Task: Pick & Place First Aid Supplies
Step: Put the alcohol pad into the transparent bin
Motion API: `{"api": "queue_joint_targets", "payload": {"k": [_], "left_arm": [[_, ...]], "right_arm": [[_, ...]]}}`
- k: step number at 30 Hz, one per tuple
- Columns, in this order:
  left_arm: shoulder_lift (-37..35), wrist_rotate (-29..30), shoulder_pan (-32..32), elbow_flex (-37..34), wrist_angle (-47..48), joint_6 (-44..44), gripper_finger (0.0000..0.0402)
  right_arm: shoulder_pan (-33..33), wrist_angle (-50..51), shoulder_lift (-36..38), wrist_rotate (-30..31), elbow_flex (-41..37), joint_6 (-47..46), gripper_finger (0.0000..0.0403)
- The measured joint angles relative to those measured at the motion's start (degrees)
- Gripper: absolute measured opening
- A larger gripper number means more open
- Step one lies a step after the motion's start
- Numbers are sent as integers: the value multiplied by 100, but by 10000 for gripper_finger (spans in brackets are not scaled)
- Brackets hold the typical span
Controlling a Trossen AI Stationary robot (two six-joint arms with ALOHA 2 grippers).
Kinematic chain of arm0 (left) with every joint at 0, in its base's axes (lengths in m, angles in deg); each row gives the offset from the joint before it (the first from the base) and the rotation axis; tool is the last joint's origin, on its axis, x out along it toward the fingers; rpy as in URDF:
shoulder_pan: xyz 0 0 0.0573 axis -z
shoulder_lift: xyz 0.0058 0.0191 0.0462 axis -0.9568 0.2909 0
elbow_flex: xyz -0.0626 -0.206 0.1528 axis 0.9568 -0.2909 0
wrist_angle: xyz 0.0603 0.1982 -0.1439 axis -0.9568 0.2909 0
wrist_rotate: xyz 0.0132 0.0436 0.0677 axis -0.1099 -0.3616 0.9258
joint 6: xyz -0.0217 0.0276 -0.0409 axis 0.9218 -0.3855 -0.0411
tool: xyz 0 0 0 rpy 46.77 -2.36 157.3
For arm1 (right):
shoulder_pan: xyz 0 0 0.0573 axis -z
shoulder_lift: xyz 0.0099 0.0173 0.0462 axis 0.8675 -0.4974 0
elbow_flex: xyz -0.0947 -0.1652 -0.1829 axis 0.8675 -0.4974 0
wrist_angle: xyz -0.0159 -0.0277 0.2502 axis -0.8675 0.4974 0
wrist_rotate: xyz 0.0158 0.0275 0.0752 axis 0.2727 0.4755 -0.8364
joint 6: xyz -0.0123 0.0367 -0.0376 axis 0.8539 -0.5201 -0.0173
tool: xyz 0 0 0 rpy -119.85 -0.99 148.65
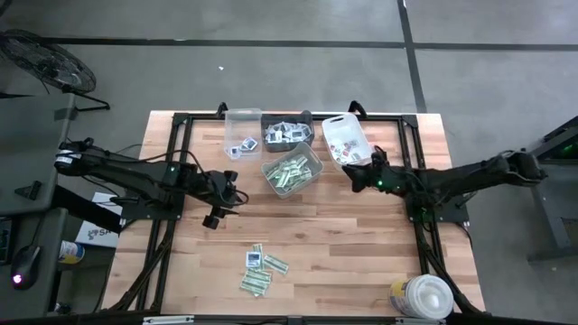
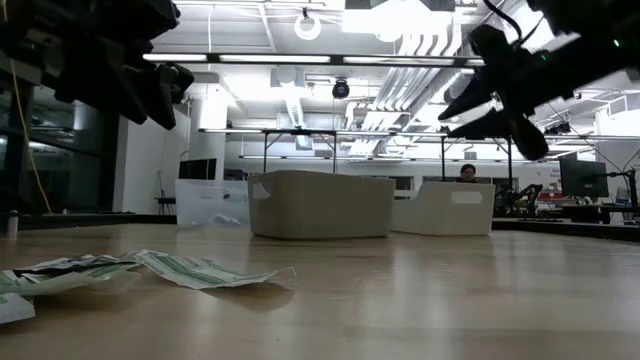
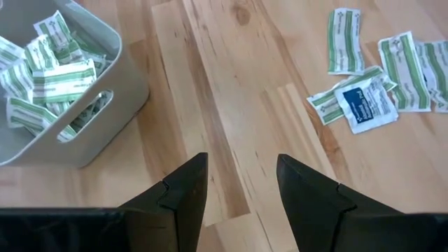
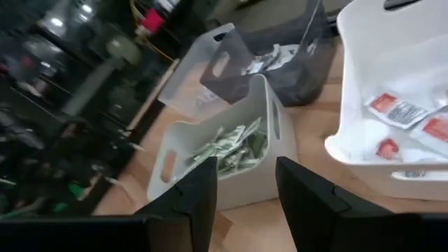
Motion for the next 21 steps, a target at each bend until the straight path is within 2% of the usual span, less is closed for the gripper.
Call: {"api": "queue_joint_targets", "payload": {"k": [5,10,14,21], "left_arm": [[0,17,0,0,-12,267,170],[0,100,-11,0,-144,465,170],[0,333,-11,2,-253,570,170],[2,574,-13,2,-520,874,170]], "right_arm": [[-2,-1038,429,0,-780,157,140],[-2,-1319,1394,-57,-1335,506,139],[-2,-1303,2262,-295,-1717,722,139],[-1,-93,3500,-728,-1723,1305,139]]}}
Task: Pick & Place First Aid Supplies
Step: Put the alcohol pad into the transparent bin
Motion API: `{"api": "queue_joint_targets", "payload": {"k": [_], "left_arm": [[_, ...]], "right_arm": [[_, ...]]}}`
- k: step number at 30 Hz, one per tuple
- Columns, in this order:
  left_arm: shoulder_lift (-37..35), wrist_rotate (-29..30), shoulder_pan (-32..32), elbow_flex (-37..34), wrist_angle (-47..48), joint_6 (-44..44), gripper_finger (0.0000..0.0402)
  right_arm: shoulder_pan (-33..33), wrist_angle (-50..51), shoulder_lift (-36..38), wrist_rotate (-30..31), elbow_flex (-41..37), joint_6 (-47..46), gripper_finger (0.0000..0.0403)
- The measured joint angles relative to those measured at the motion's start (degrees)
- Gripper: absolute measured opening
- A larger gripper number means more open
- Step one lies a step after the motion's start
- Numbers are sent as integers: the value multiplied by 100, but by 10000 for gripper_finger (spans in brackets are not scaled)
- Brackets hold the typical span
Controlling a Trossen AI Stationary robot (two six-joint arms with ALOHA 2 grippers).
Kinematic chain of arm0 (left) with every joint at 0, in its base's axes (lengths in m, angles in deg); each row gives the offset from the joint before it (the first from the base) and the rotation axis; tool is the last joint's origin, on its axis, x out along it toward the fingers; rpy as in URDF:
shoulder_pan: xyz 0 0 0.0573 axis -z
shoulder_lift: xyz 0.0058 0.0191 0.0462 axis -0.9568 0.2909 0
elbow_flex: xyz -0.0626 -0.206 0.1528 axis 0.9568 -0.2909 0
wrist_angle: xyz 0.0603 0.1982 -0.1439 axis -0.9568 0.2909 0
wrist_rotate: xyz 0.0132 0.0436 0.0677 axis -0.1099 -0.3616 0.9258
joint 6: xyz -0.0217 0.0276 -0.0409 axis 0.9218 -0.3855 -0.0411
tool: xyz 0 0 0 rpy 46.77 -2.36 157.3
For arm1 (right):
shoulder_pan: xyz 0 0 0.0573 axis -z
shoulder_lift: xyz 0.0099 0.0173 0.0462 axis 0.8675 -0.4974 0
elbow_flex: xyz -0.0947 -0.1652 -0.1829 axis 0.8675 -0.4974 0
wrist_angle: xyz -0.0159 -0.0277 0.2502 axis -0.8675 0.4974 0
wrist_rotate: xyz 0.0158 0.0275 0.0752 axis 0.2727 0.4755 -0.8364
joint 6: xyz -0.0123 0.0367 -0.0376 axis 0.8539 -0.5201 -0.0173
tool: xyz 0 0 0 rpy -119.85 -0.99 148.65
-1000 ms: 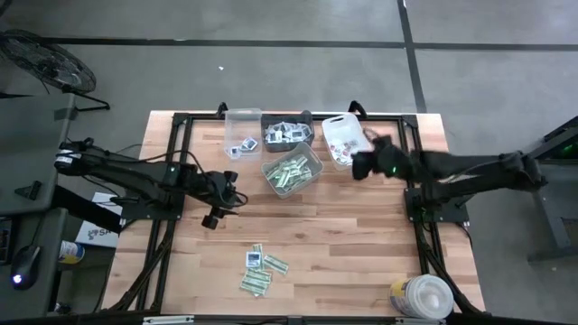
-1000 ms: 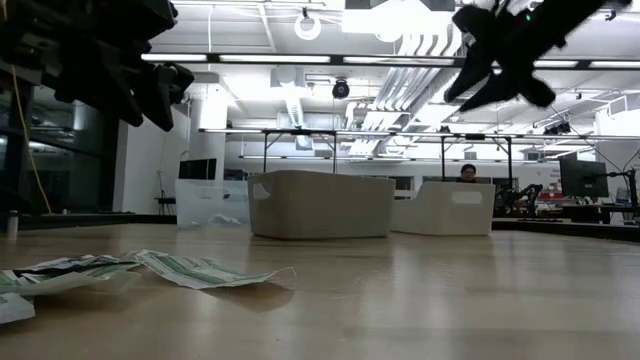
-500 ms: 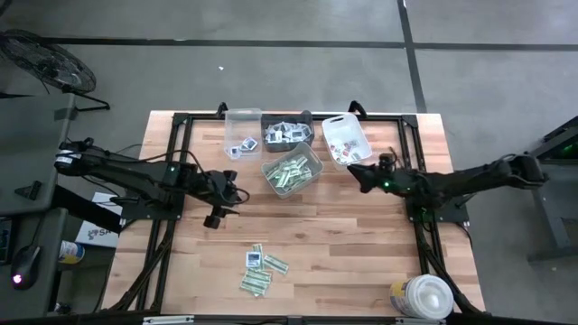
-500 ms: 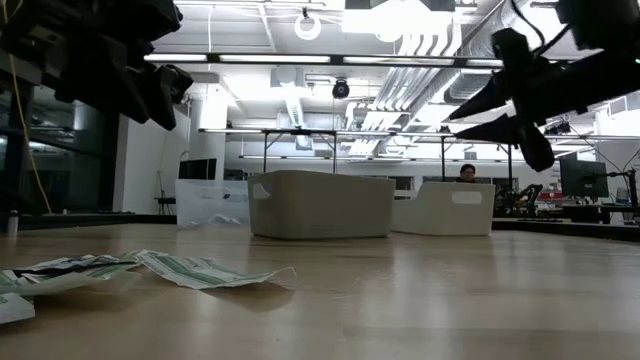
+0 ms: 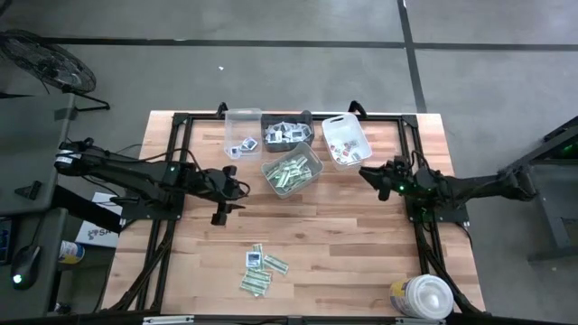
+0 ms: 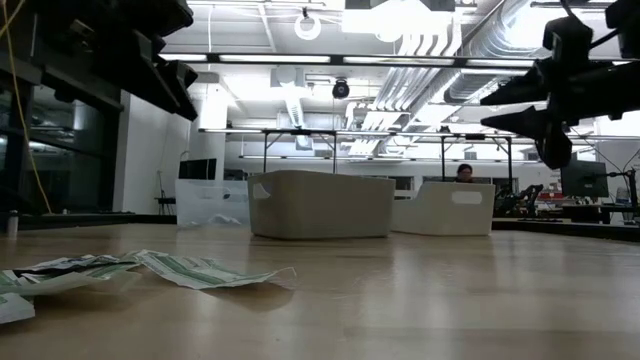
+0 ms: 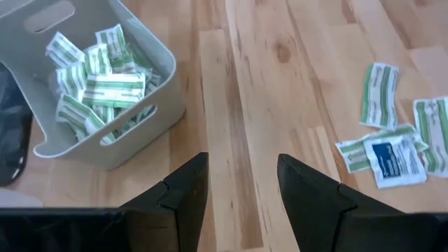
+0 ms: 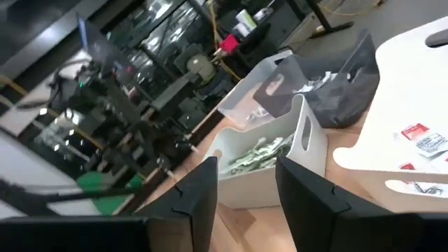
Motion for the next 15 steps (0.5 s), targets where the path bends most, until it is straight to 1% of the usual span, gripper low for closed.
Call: {"api": "queue_joint_targets", "payload": {"k": [2,5,8,12,15], "left_arm": [[0,46,2,0,-19,75,170],[0,185,2,0,-37,154,170],[0,313,1,0,-39,275,170],[0,361,2,0,-73,407,170],[0,361,2,0,-75,475,170]], "right_arm": [[1,387,303,-121,2,160,140],[26,956,709,-479,27,540,140],[117,1271,889,-918,123,1016,140],[263,1466,967,-1744,153,1726,140],[294,1501,969,-2032,153,2239,140]]}}
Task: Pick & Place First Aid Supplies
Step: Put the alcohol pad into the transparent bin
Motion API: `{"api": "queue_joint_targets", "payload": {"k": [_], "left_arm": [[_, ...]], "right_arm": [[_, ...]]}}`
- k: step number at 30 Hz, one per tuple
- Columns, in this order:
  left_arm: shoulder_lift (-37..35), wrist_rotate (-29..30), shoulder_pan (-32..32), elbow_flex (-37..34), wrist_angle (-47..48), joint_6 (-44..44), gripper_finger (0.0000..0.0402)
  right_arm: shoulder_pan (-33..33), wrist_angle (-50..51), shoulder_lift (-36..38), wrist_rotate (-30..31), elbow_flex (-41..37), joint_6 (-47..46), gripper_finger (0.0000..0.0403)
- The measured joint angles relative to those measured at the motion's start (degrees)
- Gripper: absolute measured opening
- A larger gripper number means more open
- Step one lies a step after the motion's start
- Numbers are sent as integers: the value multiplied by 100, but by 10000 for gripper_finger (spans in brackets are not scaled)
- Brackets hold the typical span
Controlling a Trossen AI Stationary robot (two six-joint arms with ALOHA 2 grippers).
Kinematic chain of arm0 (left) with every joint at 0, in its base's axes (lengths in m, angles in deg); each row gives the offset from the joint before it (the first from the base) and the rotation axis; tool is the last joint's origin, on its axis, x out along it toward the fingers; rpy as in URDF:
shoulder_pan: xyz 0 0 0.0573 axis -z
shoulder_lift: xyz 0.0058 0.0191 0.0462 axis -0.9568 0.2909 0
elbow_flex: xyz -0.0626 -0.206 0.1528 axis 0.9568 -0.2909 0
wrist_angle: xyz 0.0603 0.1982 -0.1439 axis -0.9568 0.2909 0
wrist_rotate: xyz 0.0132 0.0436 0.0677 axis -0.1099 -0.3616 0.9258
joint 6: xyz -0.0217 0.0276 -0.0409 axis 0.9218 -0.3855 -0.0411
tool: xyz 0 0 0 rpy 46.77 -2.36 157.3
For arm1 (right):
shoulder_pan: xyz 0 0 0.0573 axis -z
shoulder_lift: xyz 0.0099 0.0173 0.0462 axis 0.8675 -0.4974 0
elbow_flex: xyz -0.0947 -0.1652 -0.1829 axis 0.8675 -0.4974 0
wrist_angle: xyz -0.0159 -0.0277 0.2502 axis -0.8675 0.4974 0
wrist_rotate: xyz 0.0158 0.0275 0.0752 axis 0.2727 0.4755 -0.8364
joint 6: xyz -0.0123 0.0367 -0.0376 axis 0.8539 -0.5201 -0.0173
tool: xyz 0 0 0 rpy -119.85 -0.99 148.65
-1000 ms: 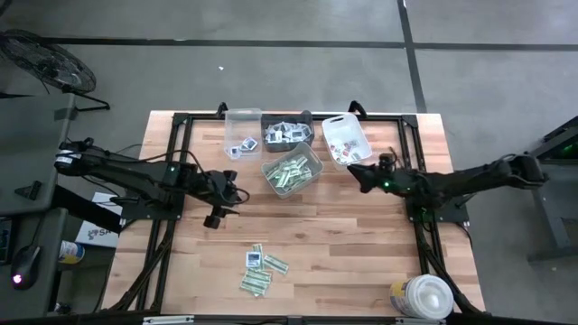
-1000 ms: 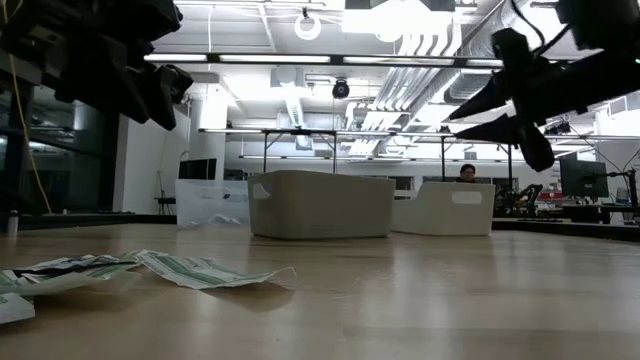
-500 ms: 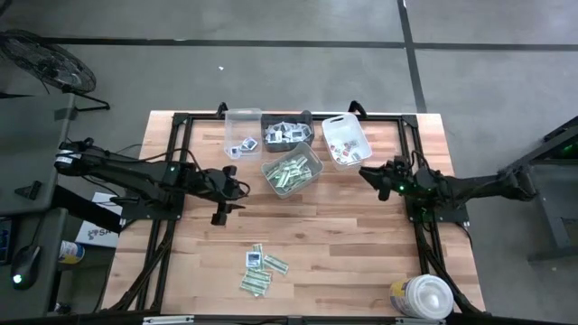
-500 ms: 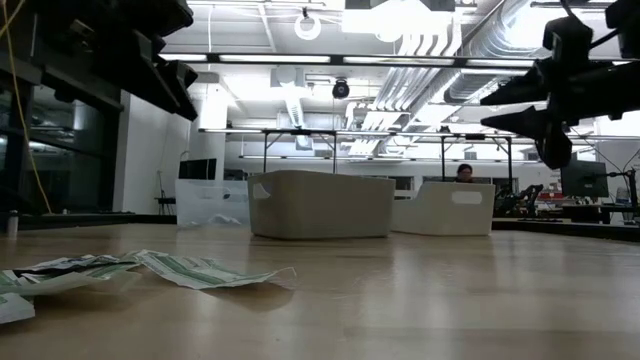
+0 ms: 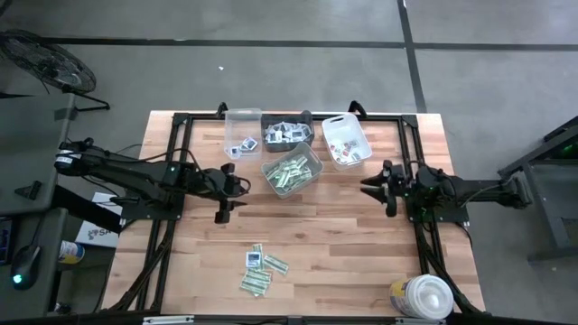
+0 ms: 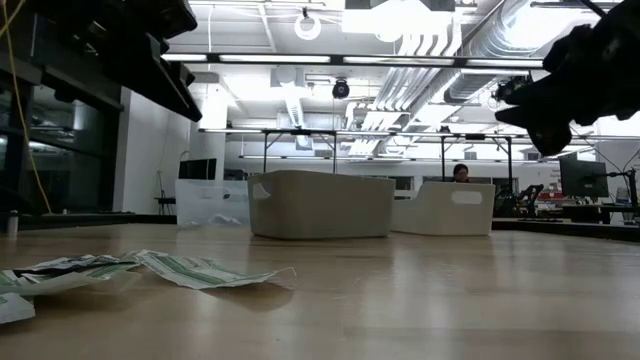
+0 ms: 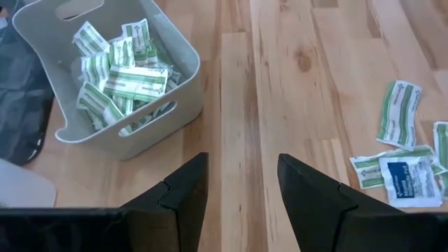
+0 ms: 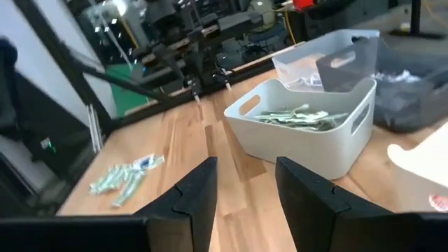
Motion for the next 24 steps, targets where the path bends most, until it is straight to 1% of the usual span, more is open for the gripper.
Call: {"api": "queue_joint_targets", "payload": {"k": [4,8,14,20,24], "left_arm": [[0,-51,-1,0,-2,92,170],[0,-247,0,0,0,84,170],[114,-883,0,0,42,-192,170],[665,-1556,10,0,25,-85,170],[1121,-1909,168,0,-160,70,170]], "right_arm": [[0,0,-1,-45,0,524,140],[0,0,-2,-45,-2,798,140],[0,7,-2,-45,-2,819,140],[0,-33,-2,-45,-11,811,140],[0,-48,-2,-45,-15,806,140]]}}
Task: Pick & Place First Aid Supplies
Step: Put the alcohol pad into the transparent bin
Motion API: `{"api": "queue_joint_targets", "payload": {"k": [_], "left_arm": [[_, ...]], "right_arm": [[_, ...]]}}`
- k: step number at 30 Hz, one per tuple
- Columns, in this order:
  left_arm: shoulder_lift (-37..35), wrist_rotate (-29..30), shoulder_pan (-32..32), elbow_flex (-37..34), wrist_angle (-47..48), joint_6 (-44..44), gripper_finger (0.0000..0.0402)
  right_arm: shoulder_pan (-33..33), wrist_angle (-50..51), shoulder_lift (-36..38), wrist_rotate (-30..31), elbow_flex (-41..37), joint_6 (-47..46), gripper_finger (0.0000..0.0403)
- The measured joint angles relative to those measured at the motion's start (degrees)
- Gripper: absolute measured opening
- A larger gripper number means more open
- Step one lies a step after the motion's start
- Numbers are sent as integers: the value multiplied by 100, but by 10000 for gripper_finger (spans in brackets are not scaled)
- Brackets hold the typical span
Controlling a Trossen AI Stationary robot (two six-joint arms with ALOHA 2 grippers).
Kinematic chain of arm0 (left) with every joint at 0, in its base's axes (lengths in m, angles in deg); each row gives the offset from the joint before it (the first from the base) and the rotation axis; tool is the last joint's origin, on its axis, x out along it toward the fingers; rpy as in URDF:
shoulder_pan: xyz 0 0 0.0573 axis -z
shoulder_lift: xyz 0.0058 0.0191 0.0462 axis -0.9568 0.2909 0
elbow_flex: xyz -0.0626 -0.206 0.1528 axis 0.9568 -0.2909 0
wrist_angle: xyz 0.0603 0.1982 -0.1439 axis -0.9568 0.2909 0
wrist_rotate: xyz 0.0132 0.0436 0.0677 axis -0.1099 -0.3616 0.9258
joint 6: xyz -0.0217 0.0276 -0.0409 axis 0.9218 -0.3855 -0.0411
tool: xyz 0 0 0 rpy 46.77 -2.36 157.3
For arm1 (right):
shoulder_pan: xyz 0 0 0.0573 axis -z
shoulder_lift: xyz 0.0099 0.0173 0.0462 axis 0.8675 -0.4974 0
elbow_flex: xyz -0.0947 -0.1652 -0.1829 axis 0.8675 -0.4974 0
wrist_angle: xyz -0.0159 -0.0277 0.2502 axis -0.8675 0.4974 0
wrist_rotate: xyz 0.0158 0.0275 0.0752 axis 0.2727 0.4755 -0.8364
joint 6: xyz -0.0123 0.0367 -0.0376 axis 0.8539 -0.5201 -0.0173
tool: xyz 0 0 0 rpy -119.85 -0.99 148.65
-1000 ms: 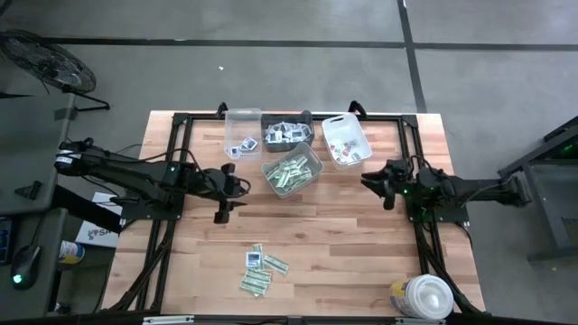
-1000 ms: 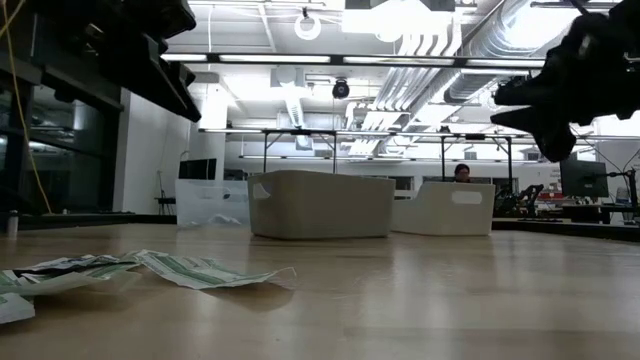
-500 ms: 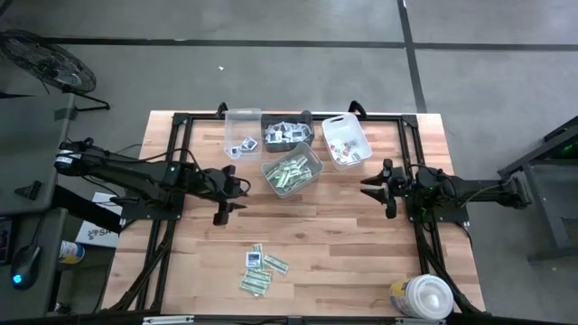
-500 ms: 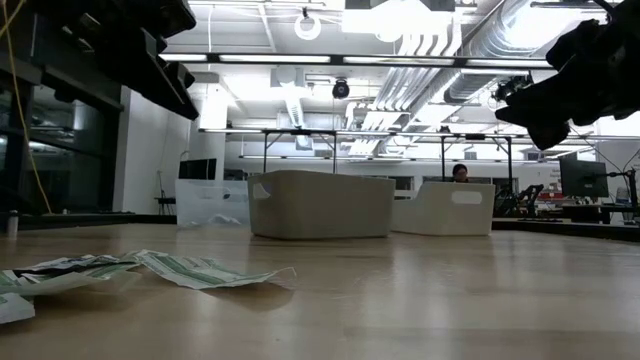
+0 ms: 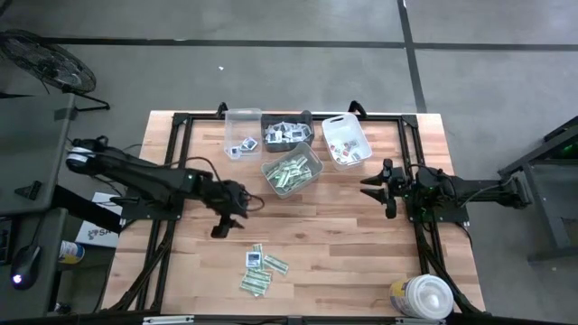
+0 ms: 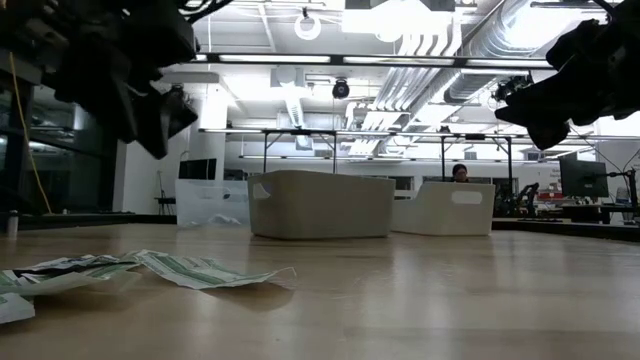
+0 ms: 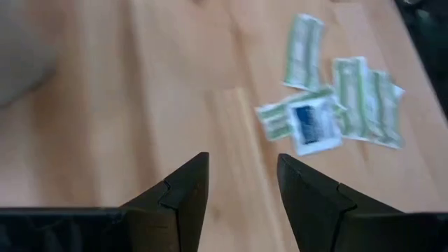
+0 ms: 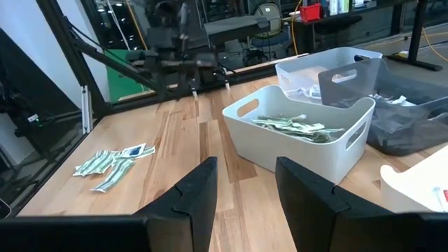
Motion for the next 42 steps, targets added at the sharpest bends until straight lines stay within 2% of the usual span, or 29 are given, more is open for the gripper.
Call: {"api": "queue_joint_targets", "payload": {"k": [7,18,26,33,42], "left_arm": [[601,-154,760,4,-367,526,170],[1256,1071,1724,9,-1150,1592,170],[1729,1220,1976,122,-1169,2212,170],[2153,1283,1970,497,-1091,2196,170],[2834,1293,1972,1017,-337,2099,170]], "right_arm": [[0,-4,0,0,0,-2,140],[0,-9,0,1,0,-2,140],[0,-15,0,0,0,-2,140],[0,-20,0,1,0,-2,140],[0,-20,0,1,0,-2,140]]}}
